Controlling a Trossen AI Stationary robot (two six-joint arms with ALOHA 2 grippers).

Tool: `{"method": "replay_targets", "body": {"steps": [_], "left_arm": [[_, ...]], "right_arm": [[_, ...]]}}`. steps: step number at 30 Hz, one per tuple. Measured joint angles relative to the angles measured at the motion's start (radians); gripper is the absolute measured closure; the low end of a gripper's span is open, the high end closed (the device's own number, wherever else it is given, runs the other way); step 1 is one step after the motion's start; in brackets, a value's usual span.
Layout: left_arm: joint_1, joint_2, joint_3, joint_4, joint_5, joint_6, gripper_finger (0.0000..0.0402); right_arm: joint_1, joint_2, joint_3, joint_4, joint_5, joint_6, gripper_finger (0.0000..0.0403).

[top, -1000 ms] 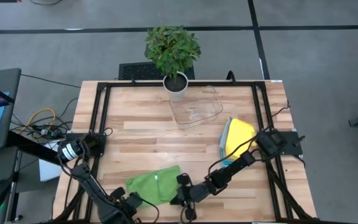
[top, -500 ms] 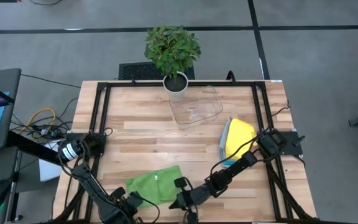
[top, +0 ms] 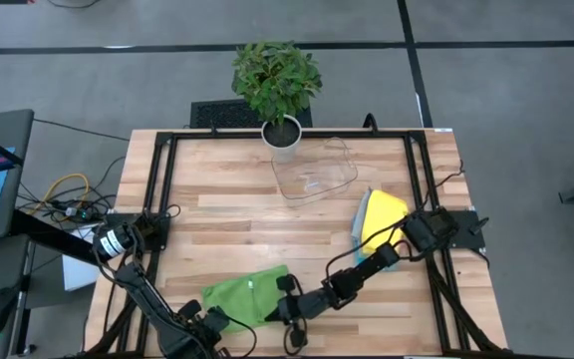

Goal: Fold microfiber towels
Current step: Fold the green microfiber cloth

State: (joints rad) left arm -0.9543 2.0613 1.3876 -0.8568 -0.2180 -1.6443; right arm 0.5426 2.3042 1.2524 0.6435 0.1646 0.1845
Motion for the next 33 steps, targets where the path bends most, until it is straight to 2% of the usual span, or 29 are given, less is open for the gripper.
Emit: {"method": "replay_targets", "body": {"steps": [5,12,16,21,25,27,33], "left_arm": [[0.0,0.0,0.0,0.001,0.0,-0.018,0.0386],[0.006,-0.001,0.014,-0.015,0.043,-0.027,0.0386],[0.007,0.009,0.067,-0.102,0.054,-0.052,0.0386],[0.019,0.007,0.15,-0.211,0.051,-0.05,0.0386],[0.063,0.007,0.214,-0.245,0.048,0.047,0.0386],[0.101,0.005,0.246,-0.249,0.041,0.15,0.0386],[0.22,0.004,0.338,-0.247,-0.066,0.41,0.0386]], "right_arm": [[0.001,0.052,0.008,0.011,0.021,0.061,0.0379],[0.001,0.045,0.006,-0.003,0.014,0.061,0.0384],[0.007,-0.014,-0.001,-0.041,0.014,0.033,0.0378],[0.022,-0.157,0.004,-0.106,0.016,-0.06,0.0381],[0.038,-0.251,0.001,-0.245,0.023,-0.141,0.0385],[0.056,-0.318,0.002,-0.315,0.072,-0.163,0.0385],[0.119,-0.469,0.002,-0.597,0.362,-0.186,0.0384]]}}
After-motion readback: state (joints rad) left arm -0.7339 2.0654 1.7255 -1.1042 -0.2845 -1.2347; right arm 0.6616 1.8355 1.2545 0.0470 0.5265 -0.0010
